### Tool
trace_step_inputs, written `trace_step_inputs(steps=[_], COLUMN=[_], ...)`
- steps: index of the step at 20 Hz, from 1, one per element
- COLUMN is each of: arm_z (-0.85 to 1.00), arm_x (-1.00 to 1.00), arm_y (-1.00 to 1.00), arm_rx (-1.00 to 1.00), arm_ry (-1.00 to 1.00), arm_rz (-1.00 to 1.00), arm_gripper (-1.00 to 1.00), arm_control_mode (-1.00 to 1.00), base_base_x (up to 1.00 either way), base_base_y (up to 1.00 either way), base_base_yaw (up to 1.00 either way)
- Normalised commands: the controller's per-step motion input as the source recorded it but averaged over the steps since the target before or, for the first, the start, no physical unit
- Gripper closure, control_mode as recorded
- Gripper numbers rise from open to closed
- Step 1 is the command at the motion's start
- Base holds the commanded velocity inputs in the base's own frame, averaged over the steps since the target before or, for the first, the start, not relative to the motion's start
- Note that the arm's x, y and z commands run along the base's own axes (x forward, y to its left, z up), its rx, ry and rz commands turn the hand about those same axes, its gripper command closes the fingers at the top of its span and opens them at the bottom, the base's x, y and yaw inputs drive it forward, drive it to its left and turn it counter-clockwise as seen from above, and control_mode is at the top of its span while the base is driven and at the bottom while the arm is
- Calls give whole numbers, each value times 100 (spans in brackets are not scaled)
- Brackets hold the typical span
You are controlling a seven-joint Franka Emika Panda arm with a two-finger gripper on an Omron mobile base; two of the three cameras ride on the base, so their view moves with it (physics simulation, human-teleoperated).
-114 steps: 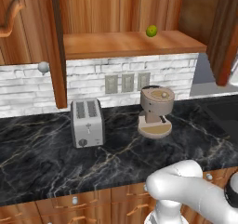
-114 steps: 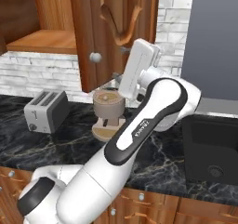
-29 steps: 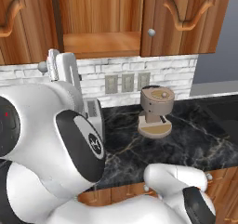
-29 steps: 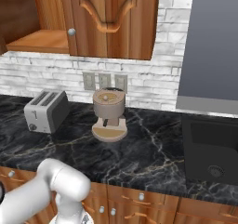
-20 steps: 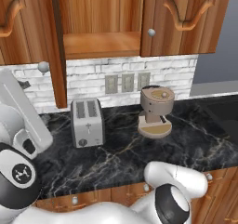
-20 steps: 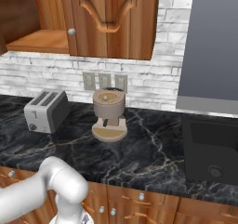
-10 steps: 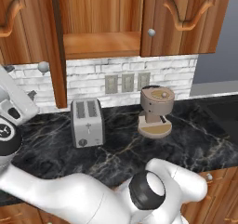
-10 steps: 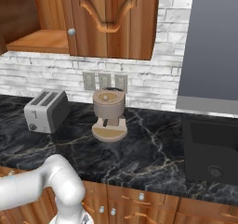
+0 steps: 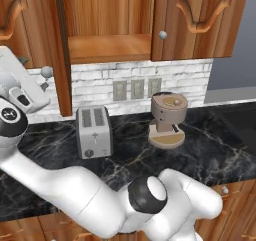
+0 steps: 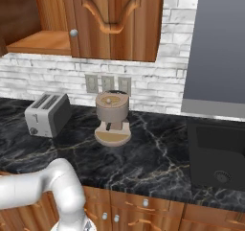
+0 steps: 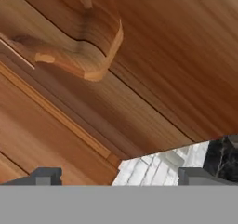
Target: Pick the pear from the counter and place it in the cabinet. Then close the cabinet.
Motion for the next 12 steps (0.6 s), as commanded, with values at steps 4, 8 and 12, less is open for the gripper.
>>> trace_step_inputs(steps=[4, 8, 12], arm_z=[11, 9, 0], arm_x=[-20, -20, -12], arm_y=[-96, -100, -100], arm_rx=[-2, 0, 0], arm_ry=[-6, 0, 2], arm_rz=[-1, 0, 0], arm_gripper=[-100, -100, -100], arm_control_mode=[-100, -100, -100], base_base_x=[0, 0, 0], base_base_y=[0, 0, 0], base_base_yaw=[0, 0, 0])
